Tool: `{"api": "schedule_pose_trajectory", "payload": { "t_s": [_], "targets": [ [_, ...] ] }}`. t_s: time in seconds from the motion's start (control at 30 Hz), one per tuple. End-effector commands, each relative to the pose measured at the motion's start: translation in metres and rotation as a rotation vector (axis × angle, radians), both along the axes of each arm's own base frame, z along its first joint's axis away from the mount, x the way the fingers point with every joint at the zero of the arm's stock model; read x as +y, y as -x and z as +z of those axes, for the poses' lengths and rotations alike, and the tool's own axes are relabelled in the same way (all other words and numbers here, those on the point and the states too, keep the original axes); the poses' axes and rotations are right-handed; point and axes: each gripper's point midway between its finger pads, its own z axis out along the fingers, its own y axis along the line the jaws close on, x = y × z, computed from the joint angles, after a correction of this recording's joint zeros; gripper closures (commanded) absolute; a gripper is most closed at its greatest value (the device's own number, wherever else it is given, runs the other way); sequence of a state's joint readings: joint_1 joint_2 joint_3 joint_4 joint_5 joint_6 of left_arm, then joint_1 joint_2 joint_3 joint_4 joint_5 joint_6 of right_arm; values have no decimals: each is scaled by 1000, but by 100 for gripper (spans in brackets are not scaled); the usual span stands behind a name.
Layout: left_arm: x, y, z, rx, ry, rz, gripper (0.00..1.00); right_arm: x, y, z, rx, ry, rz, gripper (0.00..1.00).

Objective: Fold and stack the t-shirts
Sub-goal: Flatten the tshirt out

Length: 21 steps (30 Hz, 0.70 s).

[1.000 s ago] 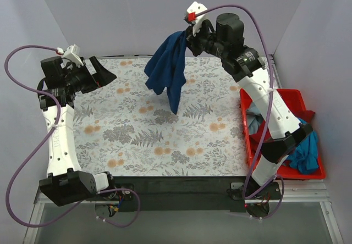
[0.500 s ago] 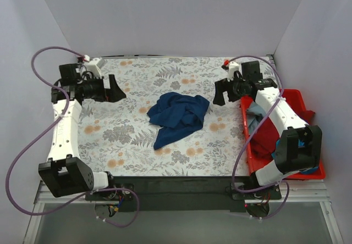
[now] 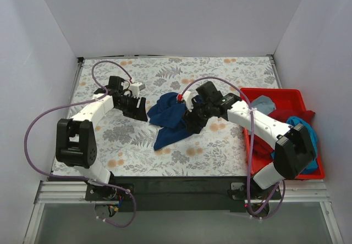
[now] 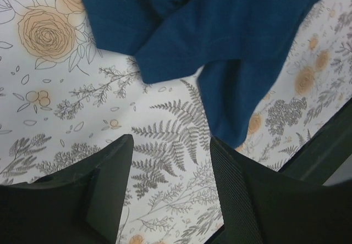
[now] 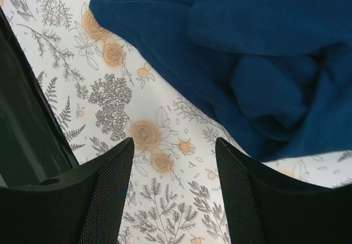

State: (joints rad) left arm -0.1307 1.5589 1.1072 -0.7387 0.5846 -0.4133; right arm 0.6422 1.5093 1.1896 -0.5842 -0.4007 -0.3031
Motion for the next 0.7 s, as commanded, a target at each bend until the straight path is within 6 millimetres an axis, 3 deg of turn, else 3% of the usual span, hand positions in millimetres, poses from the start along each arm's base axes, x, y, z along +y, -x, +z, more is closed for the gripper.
{"api": "schedule_pose_trajectory", "payload": {
  "t_s": [0.0, 0.17, 0.23, 0.4, 0.57, 0.67],
  "targets": [
    [-8, -33, -1, -20, 24, 70, 44, 11, -9, -14, -67, 51, -22, 34],
    [-3, -69, -18, -27, -25, 144, 46, 14, -40, -12, -138, 94, -95, 35],
    [-3, -78, -28, -11, -33, 154, 47, 14, -47, -23, -128, 134, -116, 34],
    [-9, -95, -33, 2, -22, 153, 52, -1, -50, -39, -111, 196, -162, 33],
    [-23, -77, -6, -74, 45, 45, 53, -21, -37, -34, -59, 158, -207, 32],
    [-30, -67, -7, -87, 34, 7, 53, -34, -32, -37, -43, 154, -259, 32]
  ]
}}
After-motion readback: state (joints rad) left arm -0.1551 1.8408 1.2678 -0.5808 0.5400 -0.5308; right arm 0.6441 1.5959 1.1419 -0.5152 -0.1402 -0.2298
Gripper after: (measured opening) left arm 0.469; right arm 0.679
